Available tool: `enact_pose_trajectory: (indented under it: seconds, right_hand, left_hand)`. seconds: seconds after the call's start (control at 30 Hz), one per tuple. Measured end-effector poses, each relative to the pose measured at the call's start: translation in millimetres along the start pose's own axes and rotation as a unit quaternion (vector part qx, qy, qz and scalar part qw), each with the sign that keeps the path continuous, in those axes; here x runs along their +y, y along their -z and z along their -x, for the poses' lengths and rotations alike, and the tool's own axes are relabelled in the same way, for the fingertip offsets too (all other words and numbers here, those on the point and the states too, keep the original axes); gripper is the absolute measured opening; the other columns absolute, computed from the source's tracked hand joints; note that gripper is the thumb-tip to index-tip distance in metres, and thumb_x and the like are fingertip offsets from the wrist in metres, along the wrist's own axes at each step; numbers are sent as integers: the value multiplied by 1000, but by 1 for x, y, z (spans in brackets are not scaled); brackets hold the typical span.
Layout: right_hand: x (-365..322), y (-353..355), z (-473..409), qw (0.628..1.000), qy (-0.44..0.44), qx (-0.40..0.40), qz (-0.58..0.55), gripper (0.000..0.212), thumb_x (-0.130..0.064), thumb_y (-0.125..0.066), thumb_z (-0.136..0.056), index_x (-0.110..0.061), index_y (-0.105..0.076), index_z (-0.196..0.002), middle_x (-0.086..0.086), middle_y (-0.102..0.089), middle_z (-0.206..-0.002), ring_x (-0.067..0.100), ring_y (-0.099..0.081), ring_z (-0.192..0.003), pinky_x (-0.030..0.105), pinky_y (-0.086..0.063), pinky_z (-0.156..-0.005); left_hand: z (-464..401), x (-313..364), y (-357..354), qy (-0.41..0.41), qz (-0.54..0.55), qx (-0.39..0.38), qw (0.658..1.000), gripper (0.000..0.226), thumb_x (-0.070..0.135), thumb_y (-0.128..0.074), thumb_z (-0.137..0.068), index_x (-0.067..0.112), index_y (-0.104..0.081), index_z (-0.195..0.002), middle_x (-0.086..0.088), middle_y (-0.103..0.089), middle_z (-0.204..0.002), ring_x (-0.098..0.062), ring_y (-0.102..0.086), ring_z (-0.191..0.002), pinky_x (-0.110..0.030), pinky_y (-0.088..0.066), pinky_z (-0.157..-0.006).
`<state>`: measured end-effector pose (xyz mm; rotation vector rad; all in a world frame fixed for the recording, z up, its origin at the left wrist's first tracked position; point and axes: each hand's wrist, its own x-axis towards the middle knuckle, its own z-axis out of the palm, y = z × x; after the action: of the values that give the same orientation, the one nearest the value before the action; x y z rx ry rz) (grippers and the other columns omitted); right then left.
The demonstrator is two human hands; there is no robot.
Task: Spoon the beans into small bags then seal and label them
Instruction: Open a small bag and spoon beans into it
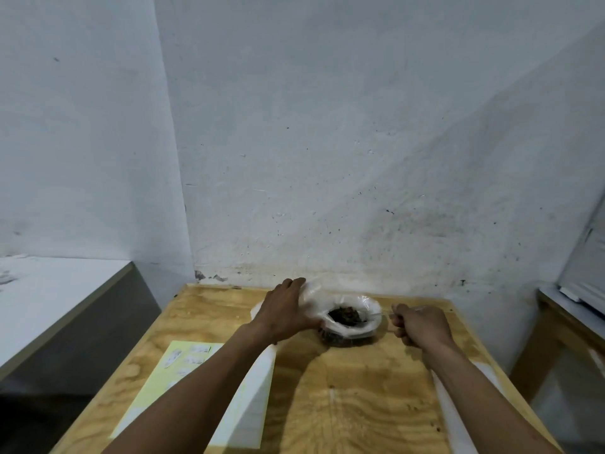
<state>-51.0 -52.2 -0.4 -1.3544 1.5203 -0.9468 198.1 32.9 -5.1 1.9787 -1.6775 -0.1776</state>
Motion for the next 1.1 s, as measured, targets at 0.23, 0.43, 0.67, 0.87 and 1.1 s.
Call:
enact_pose_trajectory:
  seconds: [0.23,0.43,0.67,0.87,1.1]
  right_hand:
    - [-50,17,8,998,54,-11,-9,31,-23,-68,-93,3,-75,-76,13,-73,-68,23,-62,-53,28,-48,-50]
    - [-81,14,27,992,123,-35,-10,28,-23,-68,-92,-1,-75,-76,7,-72,-64,20,-62,-51,31,-48,-52]
    - [-94,4,47,959,265,-11,103,37,-36,-63,-95,-11,-74,-71,-2,-73,-63,13,-69,-52,30,-56,-62]
    - [-78,7,30,951,275,44,136,40,-42,-58,-97,-14,-73,-73,0,-72,-64,20,-70,-58,41,-59,-66]
    - [-19,-11,20,973,146,-21,178,48,-42,-58,-99,-14,-70,-62,-3,-68,-59,18,-66,-58,34,-54,-65]
  left_hand:
    - [12,0,15,-3,43,-6,999,89,53,-82,-71,19,-45,-144,-3,-56,-133,-20,-54,-113,-39,-51,-92]
    - [13,15,18,-13,78,-9,997,84,50,-84,-72,20,-48,-141,0,-55,-136,-20,-53,-117,-40,-50,-96]
    - [10,26,17,-17,101,-8,995,67,49,-86,-70,21,-58,-125,2,-62,-118,-17,-58,-101,-41,-54,-86]
    - [9,16,19,24,133,18,991,85,50,-86,-71,19,-48,-141,-2,-58,-134,-16,-55,-110,-27,-48,-83]
    - [8,13,25,97,244,50,964,88,62,-82,-71,19,-51,-140,1,-61,-135,-17,-59,-114,-28,-46,-86]
